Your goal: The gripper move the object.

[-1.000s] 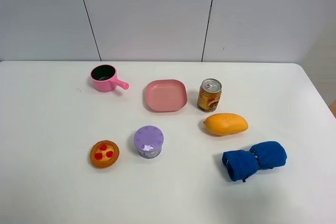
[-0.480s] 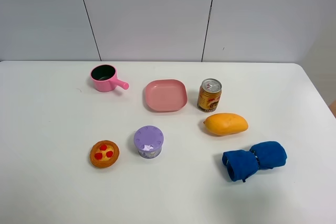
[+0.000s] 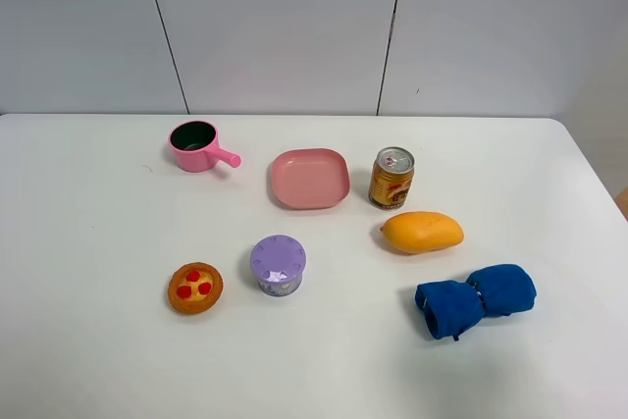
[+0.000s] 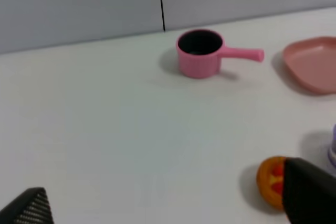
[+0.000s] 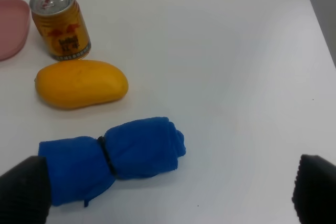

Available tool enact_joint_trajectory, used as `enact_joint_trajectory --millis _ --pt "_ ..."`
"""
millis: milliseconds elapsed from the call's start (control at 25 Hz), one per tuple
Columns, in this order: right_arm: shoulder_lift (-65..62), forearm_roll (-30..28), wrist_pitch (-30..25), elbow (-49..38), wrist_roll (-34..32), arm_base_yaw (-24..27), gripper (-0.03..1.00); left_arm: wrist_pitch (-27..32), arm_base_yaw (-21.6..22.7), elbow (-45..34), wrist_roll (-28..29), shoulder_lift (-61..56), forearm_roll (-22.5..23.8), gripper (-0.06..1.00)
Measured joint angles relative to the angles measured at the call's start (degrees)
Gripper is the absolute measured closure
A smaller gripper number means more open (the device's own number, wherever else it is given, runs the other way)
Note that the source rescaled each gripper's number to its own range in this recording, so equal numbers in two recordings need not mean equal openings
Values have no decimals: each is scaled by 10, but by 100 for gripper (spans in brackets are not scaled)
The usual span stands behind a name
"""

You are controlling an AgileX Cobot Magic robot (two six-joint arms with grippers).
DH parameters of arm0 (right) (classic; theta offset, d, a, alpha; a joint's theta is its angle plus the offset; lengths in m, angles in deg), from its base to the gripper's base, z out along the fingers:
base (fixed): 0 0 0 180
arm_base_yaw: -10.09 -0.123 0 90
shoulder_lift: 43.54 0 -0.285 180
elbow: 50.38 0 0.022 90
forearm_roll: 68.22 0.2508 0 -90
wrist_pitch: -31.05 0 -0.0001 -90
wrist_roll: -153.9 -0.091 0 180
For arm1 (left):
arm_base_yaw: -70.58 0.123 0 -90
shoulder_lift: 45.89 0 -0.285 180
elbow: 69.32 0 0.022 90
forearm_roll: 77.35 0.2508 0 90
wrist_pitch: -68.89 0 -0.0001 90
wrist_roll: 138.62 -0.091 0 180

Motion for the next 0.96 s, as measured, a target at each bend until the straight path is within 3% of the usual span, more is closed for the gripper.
enact_joint_trajectory --millis 200,960 --pt "0 0 0 0 0 0 -3 44 0 -17 24 -7 -1 8" --pt "0 0 0 0 0 0 -3 39 -1 -27 32 -9 -1 8"
